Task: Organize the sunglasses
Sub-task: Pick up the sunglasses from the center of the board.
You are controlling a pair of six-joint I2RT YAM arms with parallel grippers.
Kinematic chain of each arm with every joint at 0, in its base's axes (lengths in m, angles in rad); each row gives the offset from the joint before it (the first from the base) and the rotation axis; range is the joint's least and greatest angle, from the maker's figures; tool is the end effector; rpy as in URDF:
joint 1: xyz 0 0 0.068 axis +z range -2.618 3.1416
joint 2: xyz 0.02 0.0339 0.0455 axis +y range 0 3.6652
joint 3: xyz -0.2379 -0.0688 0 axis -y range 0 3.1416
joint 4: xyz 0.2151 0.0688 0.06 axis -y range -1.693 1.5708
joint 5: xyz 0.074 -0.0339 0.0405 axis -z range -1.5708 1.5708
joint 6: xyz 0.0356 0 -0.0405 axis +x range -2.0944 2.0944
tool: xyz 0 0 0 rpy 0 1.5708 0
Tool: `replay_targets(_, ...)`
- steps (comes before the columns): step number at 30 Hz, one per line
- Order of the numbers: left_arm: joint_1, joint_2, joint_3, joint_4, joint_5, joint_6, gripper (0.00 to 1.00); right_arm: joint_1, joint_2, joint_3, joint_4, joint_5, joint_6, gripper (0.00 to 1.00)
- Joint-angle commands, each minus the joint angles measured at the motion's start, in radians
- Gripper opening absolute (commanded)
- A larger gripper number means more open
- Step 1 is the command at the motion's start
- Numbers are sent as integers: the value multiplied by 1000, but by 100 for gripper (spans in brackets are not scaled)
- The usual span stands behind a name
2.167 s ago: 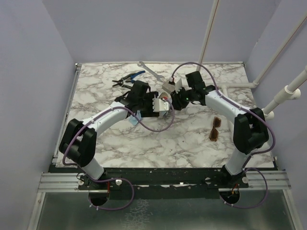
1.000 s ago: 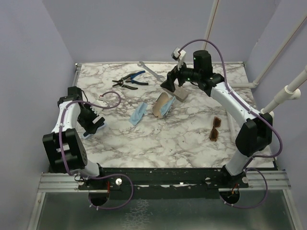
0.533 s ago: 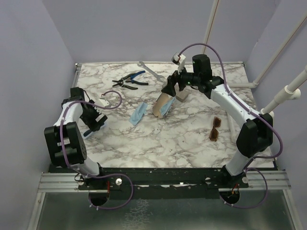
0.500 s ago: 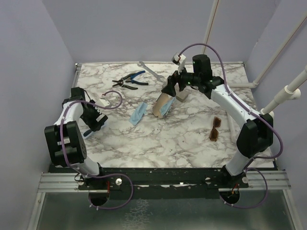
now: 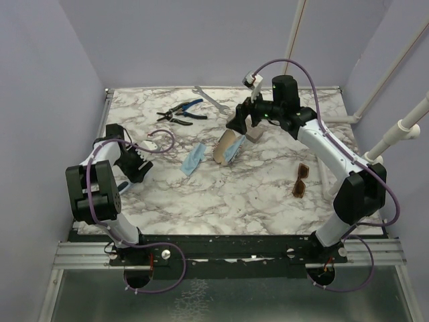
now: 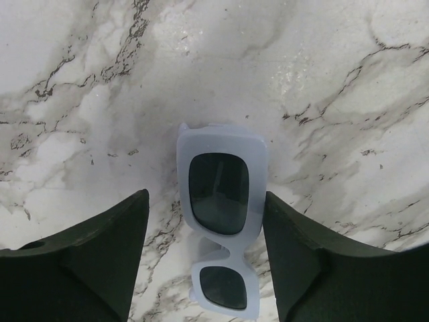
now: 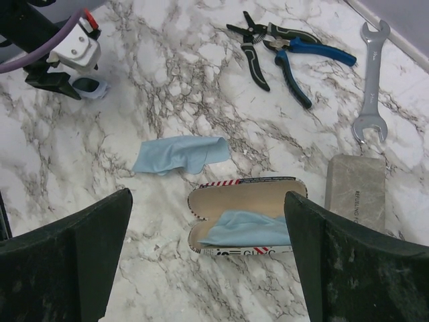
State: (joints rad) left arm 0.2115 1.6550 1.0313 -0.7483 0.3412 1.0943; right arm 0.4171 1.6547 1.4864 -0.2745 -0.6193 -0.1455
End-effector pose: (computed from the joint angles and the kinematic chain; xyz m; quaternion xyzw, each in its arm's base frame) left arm 0.2674 0.0452 0.1682 0.4342 0.8794 -0.0748 0.1803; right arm 0.3163 0.1627 0.3296 -0.3799 0.7281 0.3241 0.4696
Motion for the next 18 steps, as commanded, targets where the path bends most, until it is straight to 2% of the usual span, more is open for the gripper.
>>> replay_targets(1, -16, 16, -22, 11, 35, 15, 66, -3, -30, -20, -4, -9, 23, 100)
replay_targets(6, -30, 11, -26, 12, 35, 1, 53, -3, -36, -16, -16, 0, 22, 100)
replay_targets(13, -29, -35, -35, 11, 53, -14, 19, -3, -47, -25, -18, 10, 17, 100)
replay_targets(18, -34, -88, -2, 11, 100, -73, 9, -3, -50, -18, -21, 13, 11, 100)
